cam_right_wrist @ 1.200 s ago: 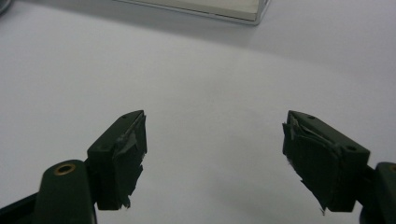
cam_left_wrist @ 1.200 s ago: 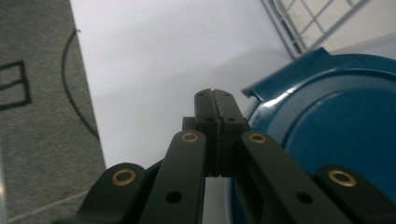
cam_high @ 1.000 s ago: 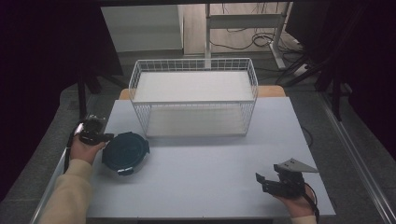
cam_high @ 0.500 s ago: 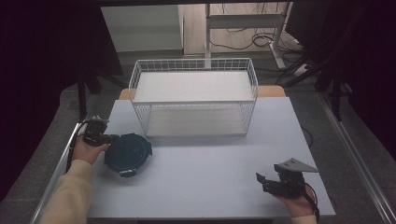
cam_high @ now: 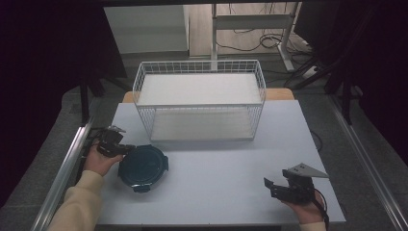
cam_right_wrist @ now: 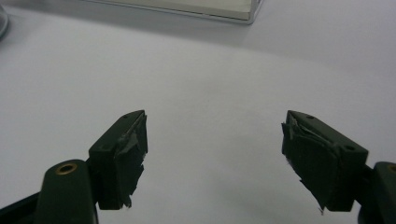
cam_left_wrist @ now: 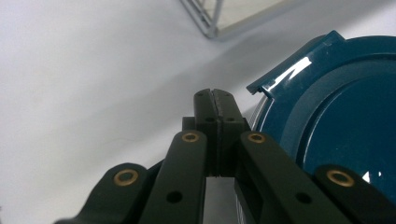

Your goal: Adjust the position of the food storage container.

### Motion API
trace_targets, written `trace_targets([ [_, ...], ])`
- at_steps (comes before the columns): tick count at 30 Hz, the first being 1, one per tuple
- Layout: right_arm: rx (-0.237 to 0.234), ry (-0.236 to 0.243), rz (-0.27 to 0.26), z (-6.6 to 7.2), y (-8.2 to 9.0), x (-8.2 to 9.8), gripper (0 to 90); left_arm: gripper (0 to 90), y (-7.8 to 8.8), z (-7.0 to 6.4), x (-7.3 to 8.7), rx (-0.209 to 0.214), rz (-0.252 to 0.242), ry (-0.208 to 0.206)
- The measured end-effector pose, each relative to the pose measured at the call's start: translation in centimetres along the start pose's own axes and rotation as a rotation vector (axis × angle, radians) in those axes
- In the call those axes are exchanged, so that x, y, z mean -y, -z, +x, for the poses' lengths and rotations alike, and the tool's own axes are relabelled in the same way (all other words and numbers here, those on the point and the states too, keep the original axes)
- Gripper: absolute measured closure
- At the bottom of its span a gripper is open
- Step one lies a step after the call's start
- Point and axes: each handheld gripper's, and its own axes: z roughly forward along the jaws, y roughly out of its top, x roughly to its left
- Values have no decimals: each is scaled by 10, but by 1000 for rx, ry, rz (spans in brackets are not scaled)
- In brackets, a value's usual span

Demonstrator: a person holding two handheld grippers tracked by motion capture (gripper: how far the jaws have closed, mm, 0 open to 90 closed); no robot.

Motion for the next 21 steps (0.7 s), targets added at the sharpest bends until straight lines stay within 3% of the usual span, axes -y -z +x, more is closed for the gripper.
trace_targets([
  [4,4,-1,5,0,-1,0,223,900,1,-5,1,-15,2,-15],
  [9,-9,-2,0,2,1,0,224,900,8,-7,1,-19,-44,-7],
  [10,-10,1,-3,3,2,-1,224,900,13,-7,2,-46,-47,-18],
  [12,-9,2,-4,3,2,-1,224,900,20,-6,4,-64,-51,-16],
  [15,-8,3,-3,3,2,-1,224,900,28,-3,8,-84,-61,1],
  [18,-3,0,-5,2,3,-1,224,900,45,-1,21,-130,-74,35],
  [21,1,3,-4,3,3,-1,224,900,50,-2,28,-131,-73,48],
])
